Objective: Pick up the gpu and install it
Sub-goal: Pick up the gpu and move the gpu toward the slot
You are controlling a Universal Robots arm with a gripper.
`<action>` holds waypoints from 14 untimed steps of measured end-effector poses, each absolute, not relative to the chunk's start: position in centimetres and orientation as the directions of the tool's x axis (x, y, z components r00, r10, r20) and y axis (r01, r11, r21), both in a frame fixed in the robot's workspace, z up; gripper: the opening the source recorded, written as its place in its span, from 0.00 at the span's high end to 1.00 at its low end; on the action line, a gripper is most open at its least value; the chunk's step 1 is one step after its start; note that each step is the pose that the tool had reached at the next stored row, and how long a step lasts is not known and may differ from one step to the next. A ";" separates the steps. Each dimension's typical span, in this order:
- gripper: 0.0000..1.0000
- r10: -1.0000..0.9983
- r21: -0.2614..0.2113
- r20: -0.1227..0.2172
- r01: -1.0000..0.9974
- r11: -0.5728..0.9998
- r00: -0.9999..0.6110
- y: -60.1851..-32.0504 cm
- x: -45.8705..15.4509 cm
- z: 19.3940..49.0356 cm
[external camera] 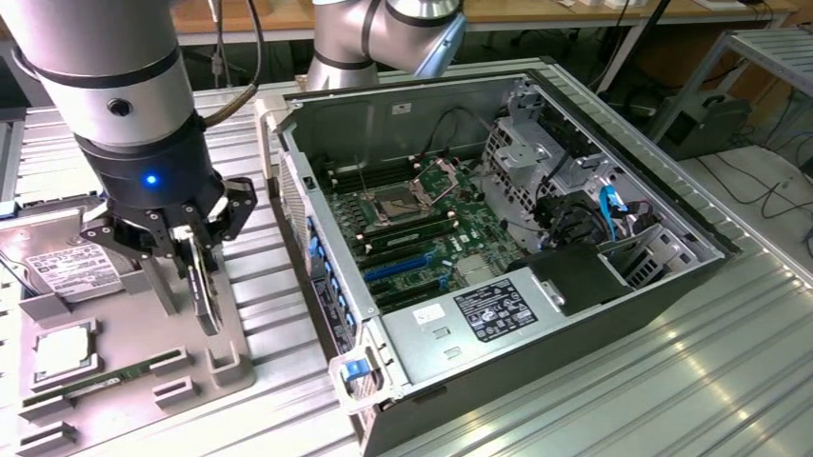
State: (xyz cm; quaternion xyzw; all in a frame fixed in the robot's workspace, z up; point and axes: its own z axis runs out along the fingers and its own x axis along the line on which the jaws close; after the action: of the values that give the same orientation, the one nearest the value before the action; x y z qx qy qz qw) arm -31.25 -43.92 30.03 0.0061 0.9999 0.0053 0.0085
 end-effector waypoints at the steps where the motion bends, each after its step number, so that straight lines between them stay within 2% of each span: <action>1: 0.71 0.012 0.011 -0.017 0.012 1.000 -1.000 -43.9 -31.3 30.3; 14: 0.71 0.012 0.011 -0.017 0.012 1.000 -1.000 -43.9 -31.3 31.6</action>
State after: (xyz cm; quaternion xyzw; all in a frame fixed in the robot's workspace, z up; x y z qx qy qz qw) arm -31.26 -43.92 31.60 0.0061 0.9999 0.0054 0.0085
